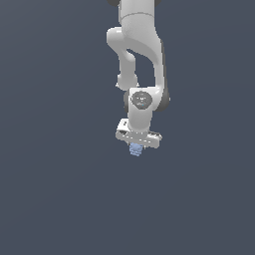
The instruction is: Pick up the object and move it to a goal position.
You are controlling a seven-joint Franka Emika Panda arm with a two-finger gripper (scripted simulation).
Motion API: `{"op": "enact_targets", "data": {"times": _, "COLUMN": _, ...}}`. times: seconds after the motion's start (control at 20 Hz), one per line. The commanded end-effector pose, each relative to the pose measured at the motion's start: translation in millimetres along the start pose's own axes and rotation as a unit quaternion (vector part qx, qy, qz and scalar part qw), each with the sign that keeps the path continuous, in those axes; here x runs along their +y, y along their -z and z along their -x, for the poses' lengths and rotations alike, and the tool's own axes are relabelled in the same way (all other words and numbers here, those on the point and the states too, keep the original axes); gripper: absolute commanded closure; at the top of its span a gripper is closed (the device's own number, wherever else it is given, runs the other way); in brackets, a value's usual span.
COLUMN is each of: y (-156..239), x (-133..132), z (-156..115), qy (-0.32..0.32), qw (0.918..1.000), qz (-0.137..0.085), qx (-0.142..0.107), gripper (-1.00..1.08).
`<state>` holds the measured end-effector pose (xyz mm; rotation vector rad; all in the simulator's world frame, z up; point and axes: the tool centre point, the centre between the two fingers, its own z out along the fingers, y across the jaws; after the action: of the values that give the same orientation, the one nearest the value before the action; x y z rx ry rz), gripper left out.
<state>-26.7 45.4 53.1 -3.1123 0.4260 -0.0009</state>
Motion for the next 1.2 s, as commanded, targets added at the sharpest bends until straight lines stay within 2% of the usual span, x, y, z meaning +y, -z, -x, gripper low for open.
{"op": "enact_targets", "data": {"times": 0.0, "y": -0.8, "x": 0.4, "z": 0.0, "qy": 0.0, "qw": 1.0, "qz": 0.0, "qx": 0.0, "gripper": 1.08}}
{"op": "enact_targets", "data": {"times": 0.35, "y": 2.7, "x": -1.0, "z": 0.2, "qy": 0.0, "qw": 1.0, "qz": 0.0, "qx": 0.0, "gripper": 1.08}}
{"op": "enact_targets", "data": {"times": 0.6, "y": 19.8, "x": -6.9, "z": 0.8, "qy": 0.0, "qw": 1.0, "qz": 0.0, "qx": 0.0, "gripper": 1.08}}
{"op": "enact_targets", "data": {"times": 1.15, "y": 107.8, "x": -37.0, "z": 3.5, "qy": 0.0, "qw": 1.0, "qz": 0.0, "qx": 0.0, "gripper": 1.08}}
